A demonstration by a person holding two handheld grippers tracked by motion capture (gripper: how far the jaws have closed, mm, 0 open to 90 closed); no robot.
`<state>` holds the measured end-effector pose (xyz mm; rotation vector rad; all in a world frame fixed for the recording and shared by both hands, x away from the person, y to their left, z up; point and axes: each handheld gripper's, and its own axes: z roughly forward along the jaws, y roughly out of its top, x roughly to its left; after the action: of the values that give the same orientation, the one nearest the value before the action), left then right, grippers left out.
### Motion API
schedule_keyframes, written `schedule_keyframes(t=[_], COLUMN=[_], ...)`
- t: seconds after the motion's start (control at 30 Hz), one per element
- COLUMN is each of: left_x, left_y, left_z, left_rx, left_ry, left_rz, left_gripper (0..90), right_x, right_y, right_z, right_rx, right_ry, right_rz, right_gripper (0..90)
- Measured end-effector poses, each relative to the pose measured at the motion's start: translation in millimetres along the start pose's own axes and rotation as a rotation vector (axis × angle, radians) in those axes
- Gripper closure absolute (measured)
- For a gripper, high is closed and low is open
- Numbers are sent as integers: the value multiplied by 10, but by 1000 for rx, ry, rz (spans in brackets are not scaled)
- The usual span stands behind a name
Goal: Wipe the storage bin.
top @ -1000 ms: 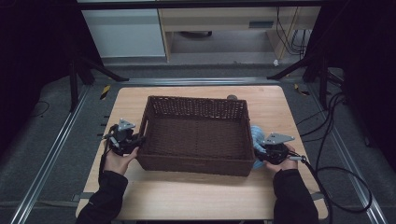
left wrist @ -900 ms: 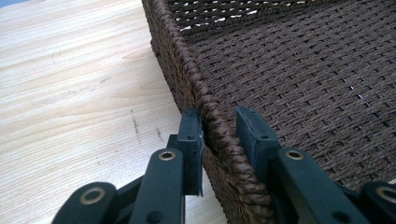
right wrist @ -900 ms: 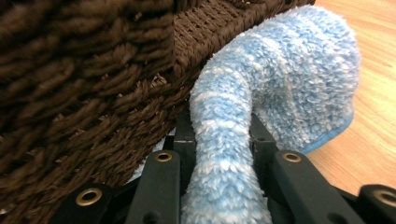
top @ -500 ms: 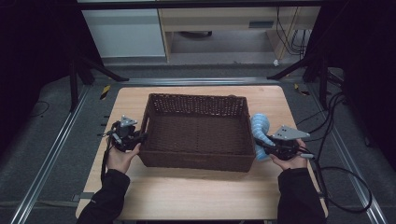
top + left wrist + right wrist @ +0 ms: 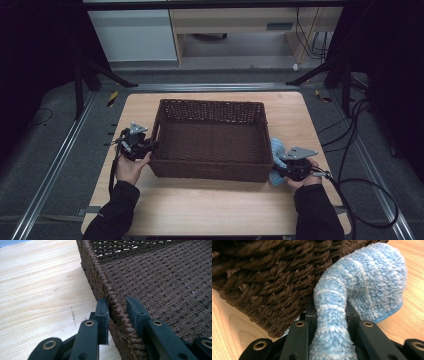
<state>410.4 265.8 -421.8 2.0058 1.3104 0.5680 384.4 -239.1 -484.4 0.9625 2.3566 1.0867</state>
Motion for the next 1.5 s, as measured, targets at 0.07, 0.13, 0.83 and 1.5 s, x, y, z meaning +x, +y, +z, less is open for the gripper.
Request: schedule_keyframes(t=[0.07,0.13,0.83,1.5], left_x=[6,7,8,7], left_y=[8,21,46,46], left_z=[10,25,53,52], left_rx=[-1,-1,-3,-2], left_ry=[-1,1,9,10], left_rz=[-3,-6,-11,-10], left_gripper=[717,717,716,715], right_x=[-14,-31,104,232], right_y=[30,105,-64,-28], right_z=[-40,-154,-160,-449], right_rx=[-10,-63,-17,-95], right_ry=[-4,-16,9,5], right_rz=[-3,-2,-26,-48], right_gripper=[721,722,723,722])
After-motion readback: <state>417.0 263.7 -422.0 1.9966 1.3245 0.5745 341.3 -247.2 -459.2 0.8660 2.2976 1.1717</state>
